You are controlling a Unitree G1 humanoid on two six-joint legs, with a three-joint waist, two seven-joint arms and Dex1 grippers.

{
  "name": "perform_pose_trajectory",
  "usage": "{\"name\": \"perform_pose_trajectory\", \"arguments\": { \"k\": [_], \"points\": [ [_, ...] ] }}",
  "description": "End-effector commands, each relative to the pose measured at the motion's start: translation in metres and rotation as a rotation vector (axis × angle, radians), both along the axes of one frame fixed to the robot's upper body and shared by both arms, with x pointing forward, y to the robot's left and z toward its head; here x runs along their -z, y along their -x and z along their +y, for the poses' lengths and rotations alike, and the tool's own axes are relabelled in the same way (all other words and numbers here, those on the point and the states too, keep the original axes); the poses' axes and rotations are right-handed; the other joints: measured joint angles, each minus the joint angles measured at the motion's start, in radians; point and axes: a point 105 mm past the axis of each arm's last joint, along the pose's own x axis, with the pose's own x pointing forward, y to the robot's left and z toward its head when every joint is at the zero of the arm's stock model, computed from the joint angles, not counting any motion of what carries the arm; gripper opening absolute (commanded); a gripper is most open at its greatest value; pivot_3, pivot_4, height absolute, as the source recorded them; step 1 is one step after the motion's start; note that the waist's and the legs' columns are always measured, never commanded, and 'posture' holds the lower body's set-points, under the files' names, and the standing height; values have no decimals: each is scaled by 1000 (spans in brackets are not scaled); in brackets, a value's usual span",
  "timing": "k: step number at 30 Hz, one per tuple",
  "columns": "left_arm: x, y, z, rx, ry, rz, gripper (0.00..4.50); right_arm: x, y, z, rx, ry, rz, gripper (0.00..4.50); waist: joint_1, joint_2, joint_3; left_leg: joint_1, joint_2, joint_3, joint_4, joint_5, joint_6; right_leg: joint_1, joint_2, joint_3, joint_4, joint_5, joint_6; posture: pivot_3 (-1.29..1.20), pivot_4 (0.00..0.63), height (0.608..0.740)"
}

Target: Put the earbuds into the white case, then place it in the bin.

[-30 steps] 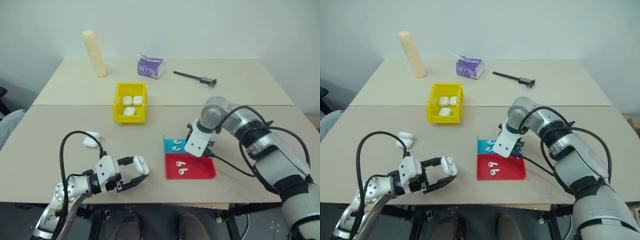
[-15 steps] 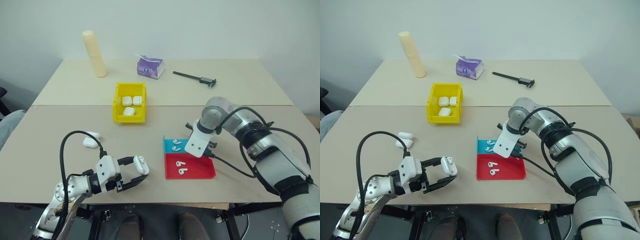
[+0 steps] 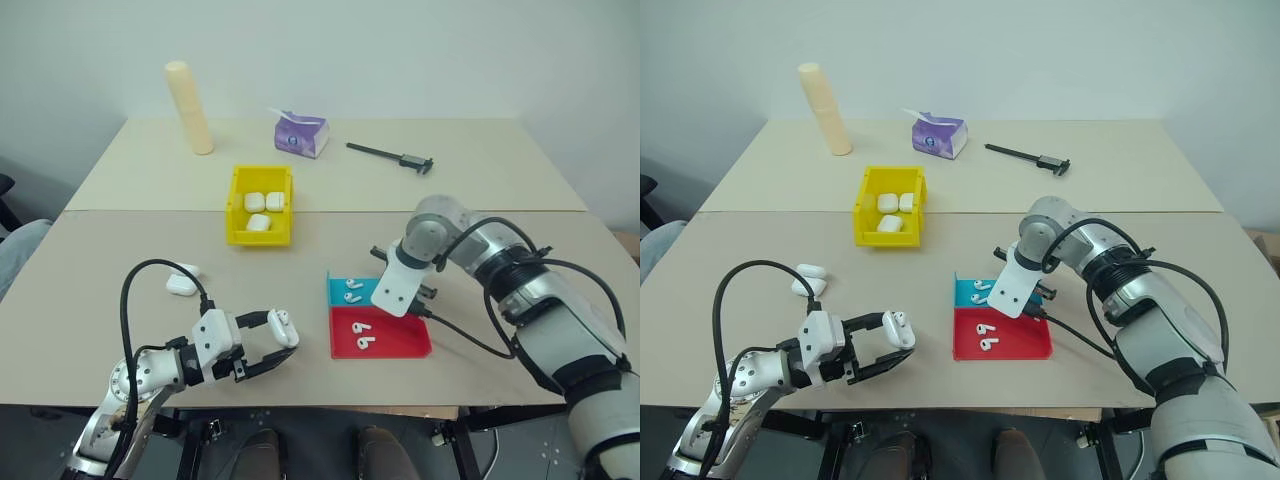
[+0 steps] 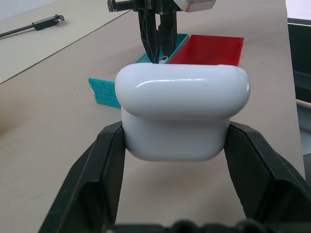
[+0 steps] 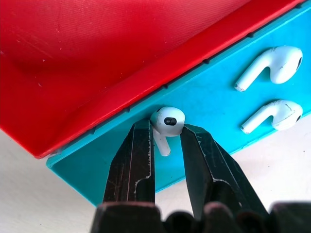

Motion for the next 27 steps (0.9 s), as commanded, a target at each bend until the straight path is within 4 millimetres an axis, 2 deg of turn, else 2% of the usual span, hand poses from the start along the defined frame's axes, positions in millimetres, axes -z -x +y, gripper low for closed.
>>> {"name": "perform_pose_trajectory", "arguments": {
  "k": [1, 4, 7, 11, 17, 22, 27],
  "points": [
    [-30, -4, -6, 21, 64, -81, 2774, -42, -5, 6, 90, -225, -48, 835, 1, 0, 0, -1, 0, 0, 0, 0, 0, 0, 0, 0, 0, 0, 0, 0, 150, 740],
    [-46, -8, -10, 28, 110, -106, 2774, -70, -3, 6, 179, -419, -56, 835, 4, 0, 0, -2, 0, -2, 0, 0, 0, -1, 0, 0, 0, 0, 0, 0, 150, 740],
    [-63, -10, -20, 68, 164, -130, 2774, -100, 9, -2, 311, -664, -26, 835, 13, 0, 0, -2, 0, -4, 0, 0, 0, 0, 0, -1, -1, 0, 0, 0, 150, 740],
    [-79, -13, -36, 129, 190, -122, 2774, -132, 38, -15, 451, -962, 87, 835, 21, 0, 0, -3, -1, -6, 0, 0, 0, 0, -1, -1, -2, 1, 1, 0, 150, 740],
    [-107, -13, -56, 260, 268, -128, 2774, -173, 80, -21, 549, -1361, 262, 835, 10, 0, 0, -2, -1, -9, 0, 0, 0, 1, 1, 0, -2, 1, 1, 0, 150, 740],
    [-122, -7, -67, 361, 301, -142, 2774, -193, 118, -18, 502, -1588, 538, 835, 4, -1, 1, -2, -2, -10, 0, 0, 0, 2, 1, 0, -2, 1, 2, 0, 150, 740],
    [-123, -3, -70, 410, 308, -145, 2774, -186, 142, -6, 489, -1604, 757, 835, 3, -1, 1, -2, -2, -11, 0, 0, 0, 3, 1, 0, -3, 1, 2, 0, 150, 740]
  ]
}}
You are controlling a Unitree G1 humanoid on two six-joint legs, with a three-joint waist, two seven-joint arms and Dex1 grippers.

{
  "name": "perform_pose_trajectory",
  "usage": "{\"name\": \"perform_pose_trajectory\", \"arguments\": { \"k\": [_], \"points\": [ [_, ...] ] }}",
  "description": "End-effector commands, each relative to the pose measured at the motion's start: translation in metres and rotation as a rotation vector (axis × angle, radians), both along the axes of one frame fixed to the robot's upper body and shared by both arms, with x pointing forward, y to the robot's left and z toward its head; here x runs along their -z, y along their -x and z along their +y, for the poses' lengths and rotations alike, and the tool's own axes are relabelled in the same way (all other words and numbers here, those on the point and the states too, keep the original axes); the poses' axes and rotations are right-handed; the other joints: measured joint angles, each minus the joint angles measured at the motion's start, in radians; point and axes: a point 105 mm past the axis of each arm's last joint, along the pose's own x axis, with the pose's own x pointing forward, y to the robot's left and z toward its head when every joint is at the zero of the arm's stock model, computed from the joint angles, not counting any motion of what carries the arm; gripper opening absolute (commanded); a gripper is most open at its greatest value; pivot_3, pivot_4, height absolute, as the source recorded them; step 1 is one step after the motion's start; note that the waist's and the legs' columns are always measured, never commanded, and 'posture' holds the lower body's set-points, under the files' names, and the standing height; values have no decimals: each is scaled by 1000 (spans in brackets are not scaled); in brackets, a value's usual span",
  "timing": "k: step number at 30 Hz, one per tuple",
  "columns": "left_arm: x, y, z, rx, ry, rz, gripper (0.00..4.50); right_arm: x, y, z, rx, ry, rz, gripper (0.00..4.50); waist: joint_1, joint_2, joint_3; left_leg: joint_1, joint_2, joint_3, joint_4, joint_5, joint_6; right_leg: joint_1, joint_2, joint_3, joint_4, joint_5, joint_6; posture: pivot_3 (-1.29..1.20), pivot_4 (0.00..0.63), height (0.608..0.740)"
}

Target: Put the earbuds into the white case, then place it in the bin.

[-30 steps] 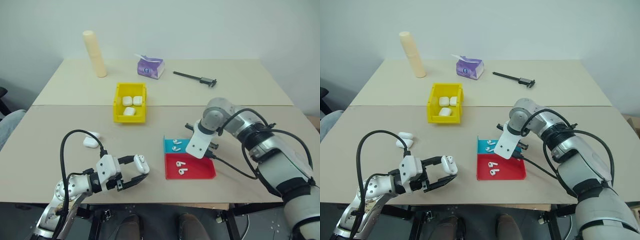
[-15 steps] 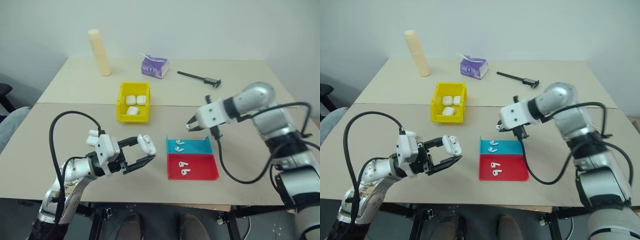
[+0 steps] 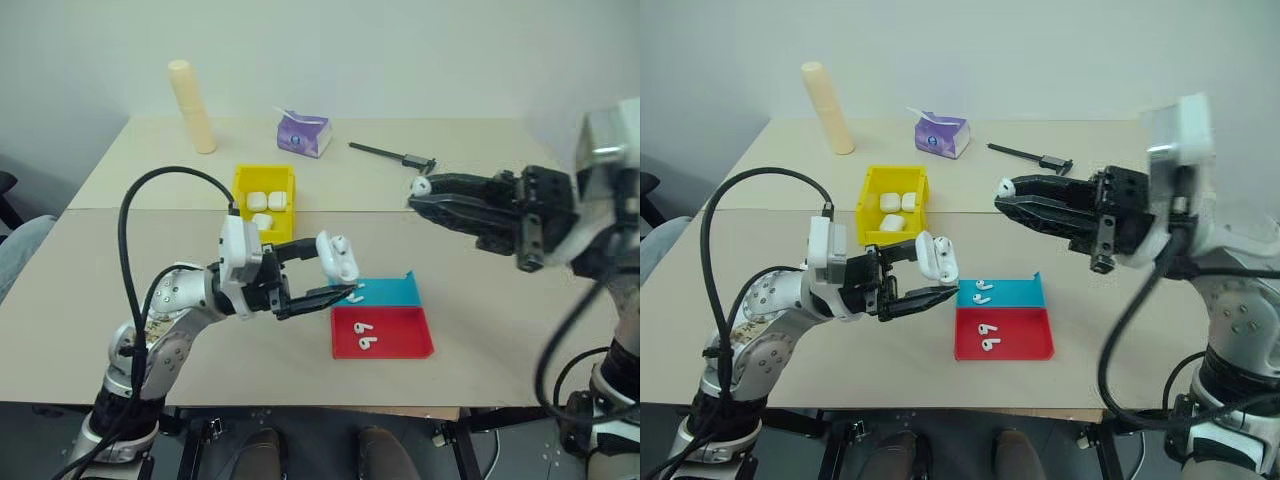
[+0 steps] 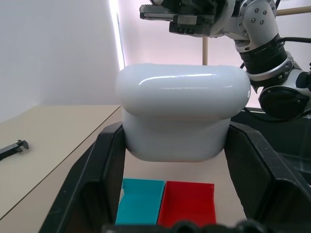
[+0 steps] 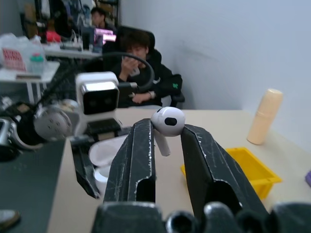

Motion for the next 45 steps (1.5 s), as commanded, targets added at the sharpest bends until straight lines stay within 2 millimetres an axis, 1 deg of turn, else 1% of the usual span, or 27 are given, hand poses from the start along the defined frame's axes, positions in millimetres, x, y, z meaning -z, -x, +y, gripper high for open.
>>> {"name": "perform_pose_trajectory", "arguments": {
  "k": [1, 3, 5, 6, 8, 12, 31, 38, 41, 44, 45],
  "points": [
    [-10, 8, -4, 54, 24, -44, 2774, 3, 23, 10, -97, -30, 38, 835, 0, 0, 0, 0, 0, 0, 0, 0, 0, 0, 0, 0, 0, 0, 0, 0, 150, 740],
    [-9, 7, -6, 50, 23, -44, 2774, 8, 26, 16, -118, -33, 80, 835, 0, 0, 0, -1, 0, 0, 0, 0, 0, 0, 0, 0, 0, 0, 0, 0, 150, 740],
    [-9, 7, -6, 49, 26, -48, 2774, 12, 22, 18, -114, -50, 139, 835, -1, 0, 0, -1, 0, 0, 0, 0, 0, 0, 0, 0, 0, 0, 1, 0, 150, 740],
    [-9, 8, -7, 49, 26, -50, 2774, 18, 20, 21, -101, -26, 155, 835, -1, 0, 0, 0, 0, 0, 0, 0, 0, 0, 0, 0, 0, 0, 1, 0, 150, 740],
    [-9, 9, -7, 48, 26, -52, 2774, 24, 17, 24, -90, 3, 173, 835, 0, 0, 0, 0, 0, -1, 0, 0, 0, 0, 0, 0, -1, 0, 1, 0, 150, 740],
    [-8, 9, -7, 38, 26, -50, 2774, 31, 15, 27, -91, 30, 195, 835, 0, 0, 0, -2, 0, -1, 0, 0, 0, -1, 0, 0, -2, 0, 1, 0, 150, 740],
    [-7, 9, -10, 28, 43, -73, 2774, 48, 9, 35, -97, 91, 222, 835, 0, 0, 0, -2, 0, -1, 0, 0, 0, -1, 0, 0, -3, 1, 2, 0, 150, 740],
    [-6, 9, -11, 25, 40, -80, 2774, 51, 12, 35, -103, 110, 208, 835, 0, 0, 0, -3, 0, -2, 0, 0, 0, 0, 0, 0, -3, 1, 2, 0, 150, 740],
    [-6, 9, -11, 24, 39, -80, 2774, 53, 14, 35, -101, 129, 189, 1595, 1, 0, 0, -3, 0, -2, 0, 0, 0, 0, 0, 0, -4, 1, 2, 0, 150, 740],
    [-6, 8, -11, 24, 37, -77, 2774, 53, 13, 32, -90, 132, 177, 2540, 0, 0, 0, -3, 0, -2, 0, 0, 0, -1, 0, 0, -5, 1, 2, 0, 150, 740],
    [-5, 8, -11, 23, 37, -76, 2774, 52, 13, 30, -86, 131, 170, 2540, 1, 0, 0, -3, 0, -2, 0, 0, 0, 0, 1, -1, -5, 1, 3, 0, 150, 740]
  ]
}}
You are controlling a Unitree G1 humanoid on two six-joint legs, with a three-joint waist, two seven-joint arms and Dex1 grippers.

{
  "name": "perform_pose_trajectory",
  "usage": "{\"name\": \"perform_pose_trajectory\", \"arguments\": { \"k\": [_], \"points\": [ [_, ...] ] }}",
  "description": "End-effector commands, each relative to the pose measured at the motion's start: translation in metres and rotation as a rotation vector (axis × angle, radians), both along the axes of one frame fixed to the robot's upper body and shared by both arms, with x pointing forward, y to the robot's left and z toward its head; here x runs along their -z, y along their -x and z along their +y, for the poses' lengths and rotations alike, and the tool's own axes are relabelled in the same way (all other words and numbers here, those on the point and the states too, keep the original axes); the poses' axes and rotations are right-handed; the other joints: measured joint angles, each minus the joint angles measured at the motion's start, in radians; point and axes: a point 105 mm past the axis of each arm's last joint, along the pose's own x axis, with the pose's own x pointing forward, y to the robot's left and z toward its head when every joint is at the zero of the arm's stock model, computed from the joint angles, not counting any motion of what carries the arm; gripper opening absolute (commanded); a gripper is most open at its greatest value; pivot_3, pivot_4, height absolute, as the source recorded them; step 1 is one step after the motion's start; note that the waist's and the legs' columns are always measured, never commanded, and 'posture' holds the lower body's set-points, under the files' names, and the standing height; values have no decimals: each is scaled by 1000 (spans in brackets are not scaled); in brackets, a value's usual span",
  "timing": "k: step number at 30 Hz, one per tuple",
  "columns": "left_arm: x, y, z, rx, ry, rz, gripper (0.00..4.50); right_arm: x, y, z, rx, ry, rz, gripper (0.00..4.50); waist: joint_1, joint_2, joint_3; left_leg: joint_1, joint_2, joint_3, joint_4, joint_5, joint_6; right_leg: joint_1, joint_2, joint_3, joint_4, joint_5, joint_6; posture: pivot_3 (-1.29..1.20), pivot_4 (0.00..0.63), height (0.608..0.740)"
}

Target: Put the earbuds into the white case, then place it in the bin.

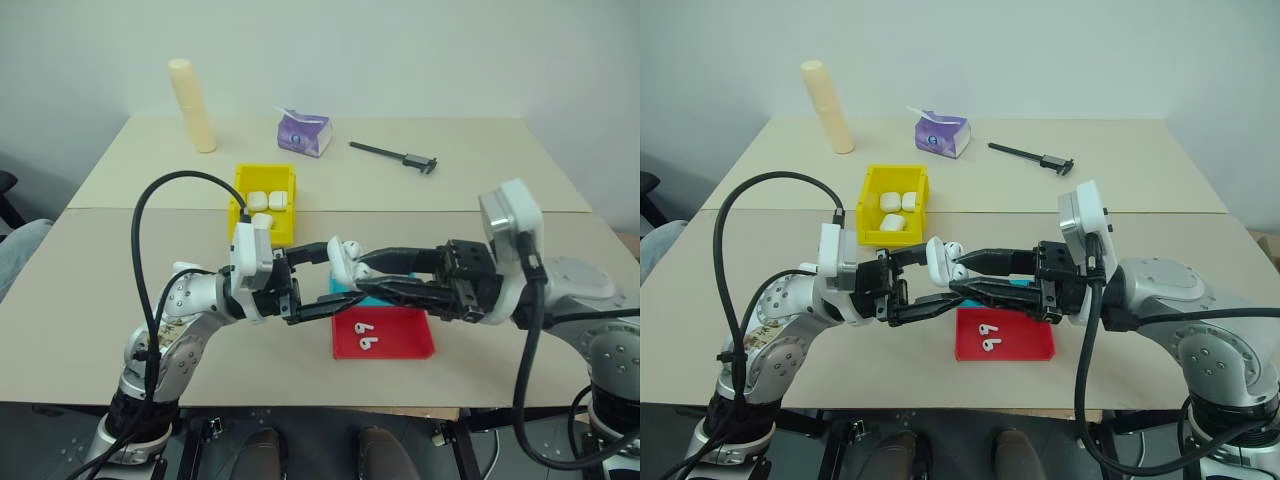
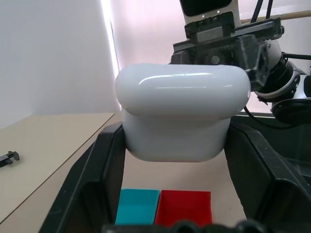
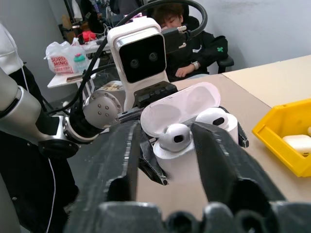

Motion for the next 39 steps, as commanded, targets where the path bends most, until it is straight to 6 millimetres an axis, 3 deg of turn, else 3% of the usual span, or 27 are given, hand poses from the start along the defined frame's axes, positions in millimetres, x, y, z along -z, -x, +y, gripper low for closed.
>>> {"name": "perform_pose_trajectory", "arguments": {
  "k": [1, 5, 8, 11, 14, 17, 20, 32, 39],
  "points": [
    [-9, 5, -2, 17, 21, -51, 2774, -5, 3, -4, 4, 5, -61, 2540, 1, 0, 0, 0, 0, 0, 0, 0, 0, 0, 0, 0, 0, 0, 0, 0, 150, 740],
    [-6, 2, -2, 18, 11, -40, 2774, -12, 1, -18, 22, 25, -98, 2540, 1, 0, 0, -1, 0, 0, 0, 0, 0, 0, 0, 0, -2, 1, 1, 0, 150, 740],
    [-3, -3, -3, 34, 0, -26, 2774, -30, -1, -31, 30, 22, -191, 2540, 2, 0, 0, -1, 0, 0, 0, 0, 0, 0, 0, 0, -2, 1, 1, 0, 150, 740],
    [0, -7, -9, 63, -23, -27, 2774, -50, -8, -27, 0, 45, -248, 2540, -1, 0, 0, 0, 0, 0, 0, 0, 0, 0, 0, 0, -2, 1, 1, 0, 150, 740],
    [1, -10, -15, 95, -43, -29, 2774, -64, -12, -16, -53, 97, -319, 1951, -2, 0, 0, 0, 1, 0, 0, 0, 0, 0, 1, 0, -2, 1, 0, 0, 150, 740],
    [3, -15, -22, 108, -94, -47, 2774, -69, -15, 0, -98, 171, -366, 903, -1, 0, 0, -2, 1, 0, 0, 0, 0, -1, 2, 0, -3, 1, 0, 0, 150, 740],
    [1, -18, -27, 104, -105, -49, 2774, -65, -15, 10, -140, 259, -417, 12, 1, 0, 0, -5, 0, 1, 1, 0, 0, -3, 1, 0, -3, 1, 1, 0, 150, 740],
    [2, -20, -31, 82, -116, -74, 2774, -33, -22, 25, -148, 400, -536, 12, 4, 0, 0, -5, 0, 0, 2, 0, 1, -3, 0, -1, -3, 1, 1, 0, 150, 740],
    [-1, -18, -31, 73, -84, -82, 2774, -16, -28, 21, -131, 508, -585, 12, 3, 0, 0, -5, 0, 0, 2, 0, 1, -3, 0, -1, -3, 1, 1, 0, 150, 740]
  ]
}}
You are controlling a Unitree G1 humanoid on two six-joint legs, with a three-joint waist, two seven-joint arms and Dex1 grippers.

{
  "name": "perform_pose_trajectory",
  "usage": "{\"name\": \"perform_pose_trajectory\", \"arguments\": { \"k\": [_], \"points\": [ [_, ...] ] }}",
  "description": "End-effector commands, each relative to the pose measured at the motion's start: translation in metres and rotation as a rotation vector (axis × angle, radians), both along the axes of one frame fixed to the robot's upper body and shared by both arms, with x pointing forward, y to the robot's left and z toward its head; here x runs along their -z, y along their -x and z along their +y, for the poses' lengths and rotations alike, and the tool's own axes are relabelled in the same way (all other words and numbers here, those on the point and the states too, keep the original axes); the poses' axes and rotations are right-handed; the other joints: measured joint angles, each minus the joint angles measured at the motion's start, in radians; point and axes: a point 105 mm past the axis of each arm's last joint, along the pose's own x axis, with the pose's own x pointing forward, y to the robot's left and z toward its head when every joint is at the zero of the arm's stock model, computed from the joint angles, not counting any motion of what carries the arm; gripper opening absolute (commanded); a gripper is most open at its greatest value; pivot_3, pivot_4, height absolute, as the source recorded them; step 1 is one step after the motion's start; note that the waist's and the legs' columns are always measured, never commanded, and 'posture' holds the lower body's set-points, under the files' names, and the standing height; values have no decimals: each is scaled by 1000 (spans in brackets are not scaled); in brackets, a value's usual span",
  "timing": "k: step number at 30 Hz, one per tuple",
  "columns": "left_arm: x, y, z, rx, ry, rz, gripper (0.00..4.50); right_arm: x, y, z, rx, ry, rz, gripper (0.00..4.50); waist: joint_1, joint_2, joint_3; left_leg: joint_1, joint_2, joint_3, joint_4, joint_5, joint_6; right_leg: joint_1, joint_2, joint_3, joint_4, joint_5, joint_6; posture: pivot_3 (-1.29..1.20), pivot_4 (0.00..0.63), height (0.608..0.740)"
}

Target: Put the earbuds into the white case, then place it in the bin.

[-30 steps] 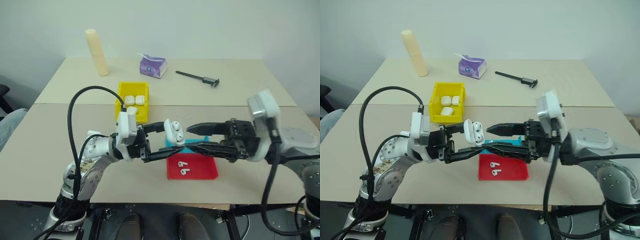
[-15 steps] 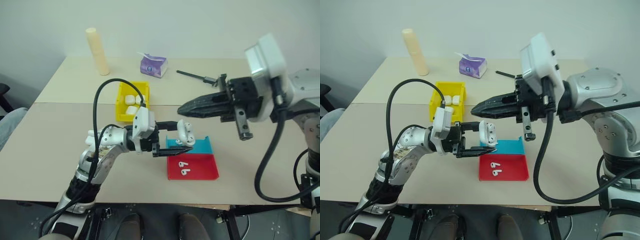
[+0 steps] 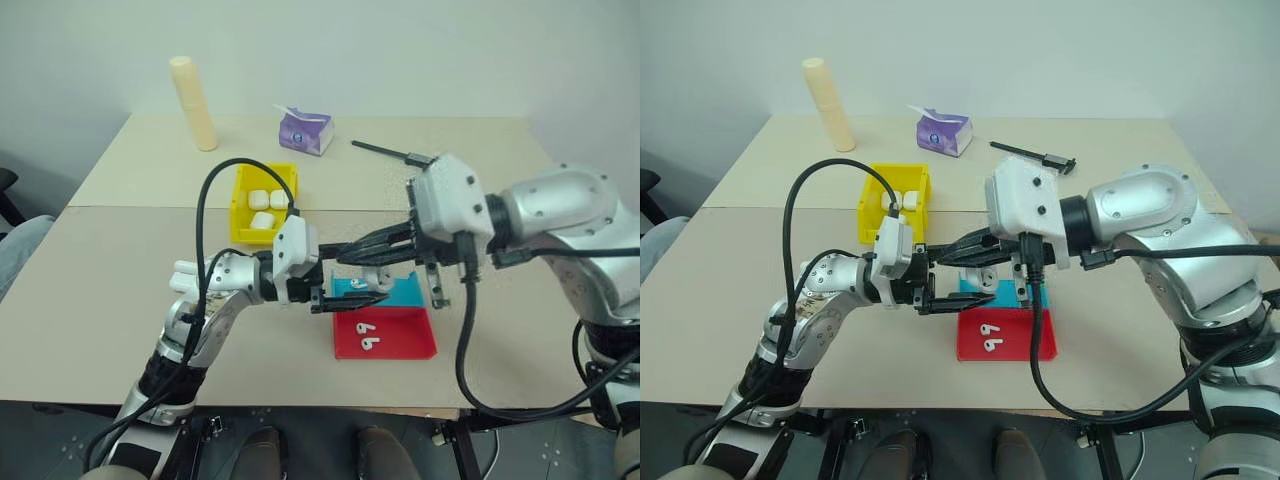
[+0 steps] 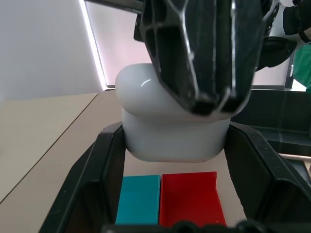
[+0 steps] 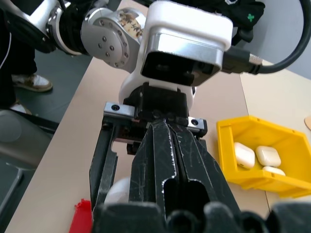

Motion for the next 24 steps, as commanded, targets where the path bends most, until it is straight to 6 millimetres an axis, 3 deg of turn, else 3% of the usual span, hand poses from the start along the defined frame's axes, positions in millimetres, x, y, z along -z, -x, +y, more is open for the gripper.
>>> {"name": "perform_pose_trajectory", "arguments": {
  "k": [1, 7, 17, 20, 24],
  "points": [
    [-17, 7, 0, 10, 52, -77, 2774, 3, -2, -6, 15, 52, -72, 12, 0, 0, 0, 0, 0, 0, 0, 0, 0, 0, 0, 0, 0, 0, 0, 0, 150, 740],
    [-16, 6, 9, -5, 44, -83, 2774, -1, -4, -13, 28, 43, -86, 12, 0, 0, 0, 1, 0, 0, 0, 0, 0, 0, 0, 0, 0, 0, 0, 0, 150, 740],
    [-18, -2, 17, -87, 77, -82, 2774, -50, 10, -12, -27, -234, -98, 12, 0, 0, 0, 1, 0, 0, 0, 0, 0, 1, 0, 0, 0, 0, 0, 0, 150, 740],
    [-34, -20, 26, -213, 201, -106, 2774, -59, 0, -25, 82, -338, -94, 12, 4, 0, 0, 0, 0, 0, 0, 0, 0, 1, 0, 0, 0, 0, 0, 0, 150, 740],
    [-50, -77, 42, -591, 174, -16, 2774, -45, -13, -41, 246, -393, -38, 12, 16, 0, 0, 1, -1, 0, 1, 0, 0, 3, 0, -2, 0, 0, 0, 0, 150, 740]
  ]
}}
